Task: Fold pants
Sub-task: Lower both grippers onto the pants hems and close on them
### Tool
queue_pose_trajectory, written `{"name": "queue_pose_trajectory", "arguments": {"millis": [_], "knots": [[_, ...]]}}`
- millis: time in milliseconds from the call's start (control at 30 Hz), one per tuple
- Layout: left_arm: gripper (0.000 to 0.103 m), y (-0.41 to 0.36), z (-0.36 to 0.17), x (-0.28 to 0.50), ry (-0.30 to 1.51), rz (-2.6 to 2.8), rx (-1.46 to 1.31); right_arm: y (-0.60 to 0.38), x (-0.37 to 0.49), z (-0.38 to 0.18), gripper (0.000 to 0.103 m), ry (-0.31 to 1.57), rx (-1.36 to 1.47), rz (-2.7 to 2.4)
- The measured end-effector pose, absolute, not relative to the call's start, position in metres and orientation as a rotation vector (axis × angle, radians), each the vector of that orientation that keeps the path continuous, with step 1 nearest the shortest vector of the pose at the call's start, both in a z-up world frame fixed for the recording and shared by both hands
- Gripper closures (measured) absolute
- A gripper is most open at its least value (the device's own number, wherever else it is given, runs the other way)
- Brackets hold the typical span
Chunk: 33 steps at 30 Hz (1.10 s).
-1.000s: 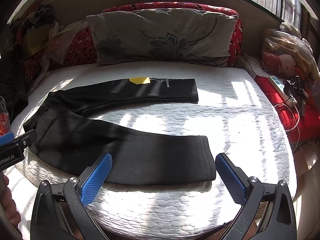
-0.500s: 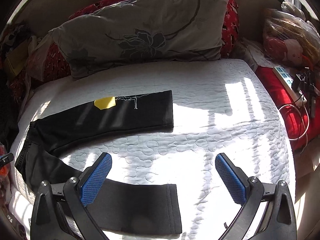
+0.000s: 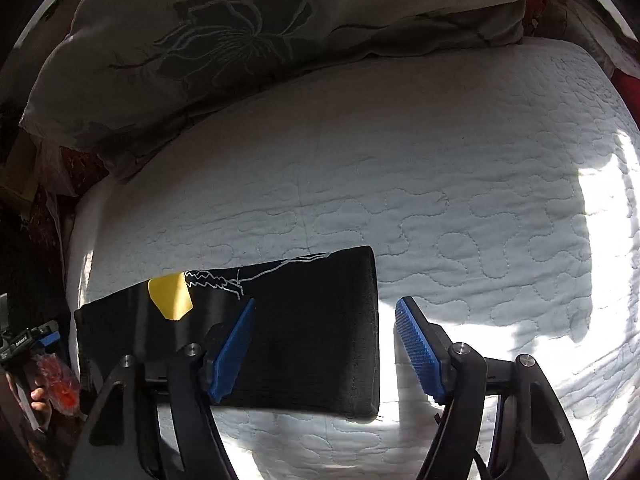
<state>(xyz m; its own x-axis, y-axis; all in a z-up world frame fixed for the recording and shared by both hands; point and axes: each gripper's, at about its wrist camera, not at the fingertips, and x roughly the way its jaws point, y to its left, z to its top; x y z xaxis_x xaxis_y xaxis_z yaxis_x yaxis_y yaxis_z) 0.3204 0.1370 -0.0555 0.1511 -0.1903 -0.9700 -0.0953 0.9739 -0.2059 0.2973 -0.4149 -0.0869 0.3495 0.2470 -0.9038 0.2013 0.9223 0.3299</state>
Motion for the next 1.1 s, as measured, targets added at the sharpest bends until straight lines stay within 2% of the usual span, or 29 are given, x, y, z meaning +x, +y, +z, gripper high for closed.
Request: {"name": "queue_pose_trajectory", "arguments": {"millis": [67,600,667,767,800,833,867,967,1100], "knots": [[0.0,0.138,-0.062,0.327,1.447,-0.094,-0.252,-0.413,0.303,-0.092,0.038,1.229,0.433,0.046],[0.0,0.137,-0.091,0.36,1.521,-0.229,-0.206,-0.425,0.307,-0.094,0.036,1.207,0.491,0.113],[0.009,0.137,-0.087,0.366,1.482,-0.238,-0.204,-0.427,0.307,-0.094,0.036,1.204,0.499,0.12],[0.051,0.142,-0.07,0.371,1.46,-0.27,-0.217,-0.428,0.308,-0.094,0.04,1.196,0.508,0.13],[0.059,0.141,-0.066,0.371,1.468,-0.268,-0.193,-0.429,0.309,-0.094,0.043,1.194,0.504,0.133],[0.071,0.139,-0.063,0.37,1.474,-0.266,-0.164,-0.428,0.309,-0.093,0.056,1.198,0.489,0.13],[0.071,0.137,-0.064,0.37,1.478,-0.259,-0.135,-0.427,0.309,-0.093,0.074,1.205,0.461,0.122],[0.072,0.119,-0.059,0.351,1.439,-0.243,-0.055,-0.42,0.309,-0.09,0.084,1.213,0.428,0.138],[0.073,0.105,-0.041,0.341,1.404,-0.211,0.026,-0.409,0.303,-0.077,0.089,1.188,0.381,0.145]]}}
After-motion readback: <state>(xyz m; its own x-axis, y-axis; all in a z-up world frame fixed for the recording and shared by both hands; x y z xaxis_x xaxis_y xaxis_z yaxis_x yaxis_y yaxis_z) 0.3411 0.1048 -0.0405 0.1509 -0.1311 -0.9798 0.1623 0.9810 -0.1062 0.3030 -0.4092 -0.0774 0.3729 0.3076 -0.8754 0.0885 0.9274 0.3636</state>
